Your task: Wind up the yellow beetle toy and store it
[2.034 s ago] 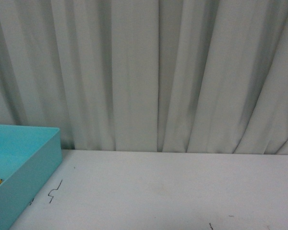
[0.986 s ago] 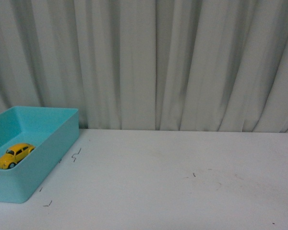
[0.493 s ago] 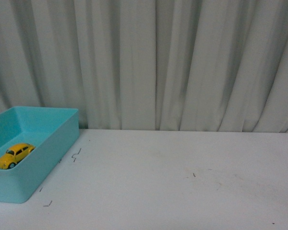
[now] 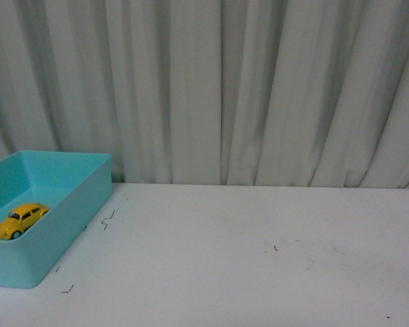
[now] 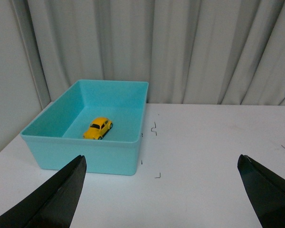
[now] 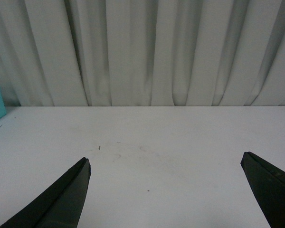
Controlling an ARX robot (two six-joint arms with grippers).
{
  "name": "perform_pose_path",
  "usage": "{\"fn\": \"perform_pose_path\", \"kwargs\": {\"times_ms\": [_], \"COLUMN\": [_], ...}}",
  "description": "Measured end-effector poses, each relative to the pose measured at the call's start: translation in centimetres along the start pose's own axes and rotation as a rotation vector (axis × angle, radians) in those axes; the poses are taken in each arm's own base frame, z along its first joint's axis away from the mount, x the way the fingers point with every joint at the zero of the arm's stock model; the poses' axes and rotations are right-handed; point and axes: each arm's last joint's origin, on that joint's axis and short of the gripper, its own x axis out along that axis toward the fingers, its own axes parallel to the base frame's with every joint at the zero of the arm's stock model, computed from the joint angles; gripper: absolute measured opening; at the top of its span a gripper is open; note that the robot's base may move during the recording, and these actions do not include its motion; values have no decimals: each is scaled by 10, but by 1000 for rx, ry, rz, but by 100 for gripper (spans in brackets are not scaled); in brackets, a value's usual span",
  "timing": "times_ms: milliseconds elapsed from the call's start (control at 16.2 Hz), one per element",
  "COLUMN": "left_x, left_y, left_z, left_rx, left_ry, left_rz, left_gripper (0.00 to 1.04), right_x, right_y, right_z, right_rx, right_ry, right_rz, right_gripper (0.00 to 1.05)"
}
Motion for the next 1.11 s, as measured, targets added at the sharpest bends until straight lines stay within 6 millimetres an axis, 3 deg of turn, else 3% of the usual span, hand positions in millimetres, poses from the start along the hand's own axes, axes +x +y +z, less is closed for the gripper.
{"fn": "perform_pose_path", "kwargs": {"times_ms": [1110], "left_x": [0], "left_y": [0], "left_z": [0], "left_rx": [0], "left_ry": [1], "left_rz": [0], "left_gripper": [98], "right_x": [0], "right_y": [0], "right_z": [0], "right_rx": [0], "right_ry": [1], "right_rz": [1], "right_gripper": [98]}}
